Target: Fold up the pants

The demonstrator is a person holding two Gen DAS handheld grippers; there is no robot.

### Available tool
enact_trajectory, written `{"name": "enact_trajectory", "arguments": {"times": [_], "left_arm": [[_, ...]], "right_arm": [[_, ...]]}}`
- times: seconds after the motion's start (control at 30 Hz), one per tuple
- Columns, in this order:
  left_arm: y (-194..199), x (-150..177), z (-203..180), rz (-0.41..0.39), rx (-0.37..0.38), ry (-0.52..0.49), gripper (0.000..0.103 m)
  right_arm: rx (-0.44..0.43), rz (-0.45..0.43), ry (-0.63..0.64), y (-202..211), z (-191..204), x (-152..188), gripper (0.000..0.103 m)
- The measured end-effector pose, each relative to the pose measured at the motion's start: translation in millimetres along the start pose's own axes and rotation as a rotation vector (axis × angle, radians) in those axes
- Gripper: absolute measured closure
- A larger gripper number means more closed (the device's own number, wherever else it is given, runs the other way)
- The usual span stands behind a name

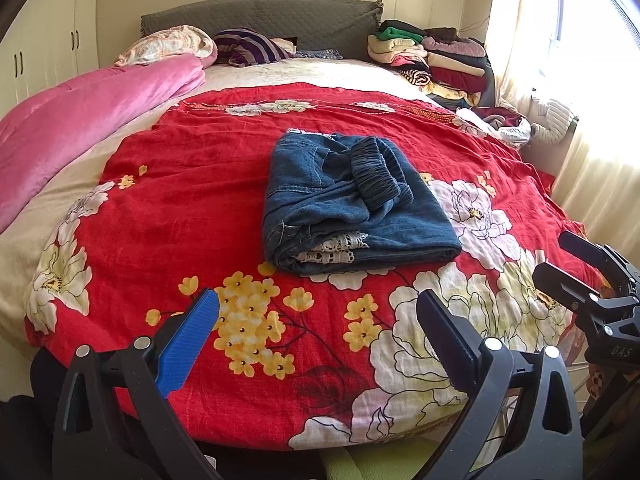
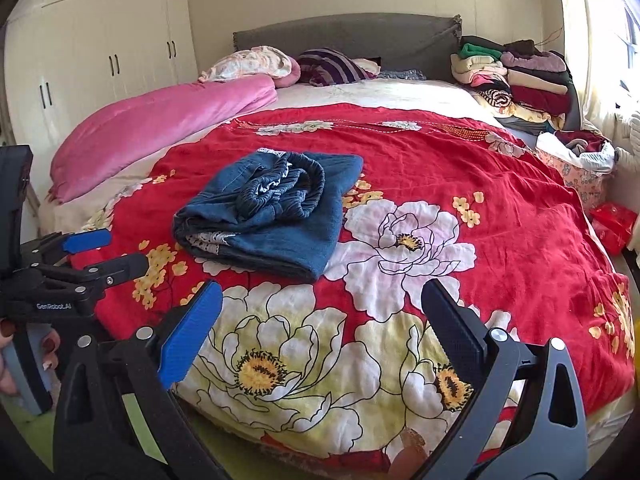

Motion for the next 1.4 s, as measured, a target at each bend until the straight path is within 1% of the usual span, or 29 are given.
{"name": "enact_trajectory", "arguments": {"times": [0.23,0.5,1.4], "left_arm": [[-1.1,0.4,-0.6,0.011,-0.01,-0.002,0.004],[0.5,-1.3,-3.0,0.004,-0.012,-0.018,0.004],[3.4,-3.4,-1.6,-0.002,-0.017,-0.02,0.004]], "right_arm": [[0.001,0.003,-0.001,0.1,-1.3,0.8,0.009],[0.001,0.003,-0.001,-0.3,-2.2,1.2,0.009],[0.012,-0.004,-0.02,0.4,-6.7,-1.2,0.009]]}}
Point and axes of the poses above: each gripper's, at about its wrist camera, not at the fingertips, and y roughly against the way its jaws point, z to its left, x to its underside, the point moved 1 cm from there along -y, roughly the way its jaws point, and after that the axes turned 9 degrees about -z, right-handed, at the moved point
